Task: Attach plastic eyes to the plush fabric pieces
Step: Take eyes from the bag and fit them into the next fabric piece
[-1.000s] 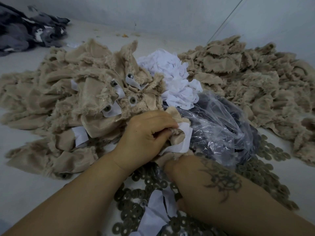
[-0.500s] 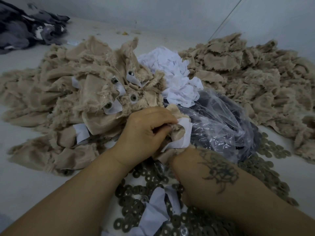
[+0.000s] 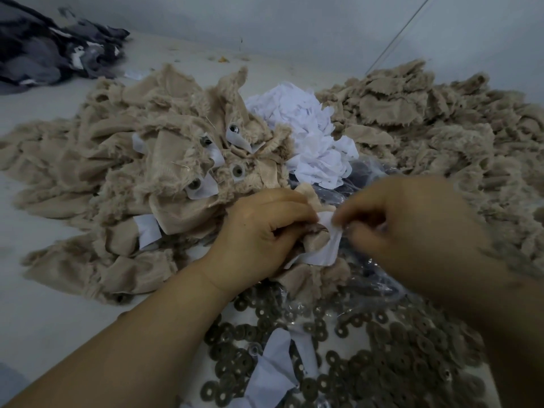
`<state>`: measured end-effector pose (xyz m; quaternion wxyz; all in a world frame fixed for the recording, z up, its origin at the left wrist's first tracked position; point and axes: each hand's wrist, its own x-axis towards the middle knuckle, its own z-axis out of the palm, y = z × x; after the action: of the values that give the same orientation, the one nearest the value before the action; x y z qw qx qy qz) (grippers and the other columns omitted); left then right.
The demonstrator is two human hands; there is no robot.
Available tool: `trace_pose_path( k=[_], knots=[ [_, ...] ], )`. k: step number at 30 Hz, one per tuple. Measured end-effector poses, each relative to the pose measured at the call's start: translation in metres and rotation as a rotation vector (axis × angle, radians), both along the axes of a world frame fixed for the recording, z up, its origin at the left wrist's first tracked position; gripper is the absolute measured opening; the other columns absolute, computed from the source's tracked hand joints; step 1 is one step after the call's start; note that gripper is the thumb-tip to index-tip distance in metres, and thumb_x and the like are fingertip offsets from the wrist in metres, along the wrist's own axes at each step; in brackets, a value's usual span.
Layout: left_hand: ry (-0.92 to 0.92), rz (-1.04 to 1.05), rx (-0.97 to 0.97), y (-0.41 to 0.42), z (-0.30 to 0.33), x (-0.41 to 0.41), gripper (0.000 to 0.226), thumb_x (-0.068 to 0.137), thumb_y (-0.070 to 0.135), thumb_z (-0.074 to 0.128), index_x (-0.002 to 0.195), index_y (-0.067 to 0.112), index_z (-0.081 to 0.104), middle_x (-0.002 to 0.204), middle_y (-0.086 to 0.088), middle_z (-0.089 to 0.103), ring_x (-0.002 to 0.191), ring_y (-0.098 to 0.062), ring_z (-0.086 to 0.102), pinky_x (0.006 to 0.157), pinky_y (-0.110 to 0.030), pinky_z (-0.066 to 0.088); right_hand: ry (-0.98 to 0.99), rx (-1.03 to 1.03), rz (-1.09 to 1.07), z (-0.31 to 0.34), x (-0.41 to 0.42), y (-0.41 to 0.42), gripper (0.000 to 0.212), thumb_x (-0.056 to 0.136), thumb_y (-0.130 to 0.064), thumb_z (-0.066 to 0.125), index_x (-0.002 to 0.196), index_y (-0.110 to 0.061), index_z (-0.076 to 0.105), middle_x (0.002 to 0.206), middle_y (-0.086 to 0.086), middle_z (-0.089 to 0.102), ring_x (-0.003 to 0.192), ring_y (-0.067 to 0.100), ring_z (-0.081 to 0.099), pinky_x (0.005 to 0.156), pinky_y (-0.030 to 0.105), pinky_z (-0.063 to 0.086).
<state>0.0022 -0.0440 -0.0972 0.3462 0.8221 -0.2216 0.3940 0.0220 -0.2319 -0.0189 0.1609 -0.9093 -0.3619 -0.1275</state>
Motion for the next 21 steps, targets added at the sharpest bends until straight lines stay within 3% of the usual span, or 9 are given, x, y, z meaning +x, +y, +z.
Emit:
trace_pose_path(
  k=[1,3,5,8,12,15,18,21],
  knots=[
    [0.022,-0.015,0.004,0.001,0.002,-0.002,0.008,0.081,-0.004,0.074,0.085,0.002,0.077,0.092,-0.009,0.074,0.086,-0.017,0.069,0.081,-0.023,0.055,-0.04,0.15,-0.033,-0.001,0.005,-0.002,0.026,0.076,-0.002,0.073,0.08,-0.027,0.081,0.069,-0.007,0.073,0.053,0.01,0.063,0.052,0.008,0.044],
    [0.015,-0.02,0.017,-0.001,0.001,-0.002,0.008,0.081,-0.004,0.073,0.085,0.002,0.078,0.092,-0.009,0.074,0.085,-0.018,0.07,0.08,-0.026,0.056,-0.052,0.34,-0.071,-0.007,0.012,0.002,0.021,0.08,0.0,0.073,0.085,-0.019,0.081,0.073,-0.006,0.072,0.057,0.011,0.066,0.067,0.016,0.051],
    [0.037,-0.049,0.019,-0.001,0.001,-0.002,0.009,0.081,-0.005,0.074,0.086,0.002,0.078,0.092,-0.009,0.074,0.086,-0.019,0.07,0.079,-0.029,0.056,-0.002,0.435,-0.066,-0.019,0.016,0.01,0.019,0.082,0.001,0.074,0.087,-0.015,0.081,0.075,-0.012,0.068,0.075,0.008,0.067,0.074,0.017,0.052],
    [0.049,-0.062,0.032,-0.002,0.0,-0.003,0.01,0.081,-0.005,0.073,0.088,0.002,0.078,0.094,-0.009,0.074,0.086,-0.021,0.071,0.077,-0.034,0.057,0.022,0.461,-0.025,-0.033,0.016,0.016,0.018,0.082,-0.003,0.077,0.091,-0.018,0.082,0.079,-0.014,0.07,0.084,0.001,0.065,0.077,0.012,0.052],
    [0.048,-0.084,0.009,-0.001,0.001,-0.003,0.01,0.082,-0.003,0.071,0.089,0.001,0.078,0.093,-0.01,0.075,0.086,-0.021,0.071,0.076,-0.038,0.058,0.081,0.498,-0.026,-0.041,0.02,0.016,0.018,0.08,-0.003,0.08,0.091,-0.017,0.081,0.078,-0.019,0.066,0.079,-0.009,0.063,0.074,0.003,0.05],
    [0.055,-0.064,0.007,-0.001,0.001,-0.004,0.011,0.081,-0.005,0.073,0.089,0.001,0.078,0.092,-0.009,0.075,0.086,-0.02,0.072,0.075,-0.039,0.057,0.05,0.512,-0.025,-0.04,0.017,0.017,0.018,0.08,-0.003,0.08,0.089,-0.018,0.081,0.077,-0.023,0.063,0.081,-0.006,0.064,0.073,0.003,0.05],
    [0.062,-0.034,-0.002,-0.001,0.003,-0.005,0.011,0.079,-0.005,0.076,0.089,0.001,0.078,0.09,-0.006,0.075,0.083,-0.014,0.07,0.078,-0.03,0.057,0.069,0.525,0.003,-0.041,0.016,0.019,0.021,0.082,0.001,0.076,0.092,-0.018,0.081,0.08,-0.023,0.064,0.084,-0.003,0.066,0.075,0.006,0.051],
    [0.106,0.009,-0.066,0.0,0.006,-0.007,0.013,0.078,-0.003,0.076,0.088,0.004,0.077,0.085,-0.004,0.074,0.078,-0.004,0.065,0.076,-0.013,0.051,0.134,0.547,0.017,-0.041,0.016,0.019,0.025,0.085,-0.001,0.074,0.094,-0.024,0.078,0.083,-0.03,0.062,0.083,-0.012,0.065,0.077,0.003,0.05]
  ],
)
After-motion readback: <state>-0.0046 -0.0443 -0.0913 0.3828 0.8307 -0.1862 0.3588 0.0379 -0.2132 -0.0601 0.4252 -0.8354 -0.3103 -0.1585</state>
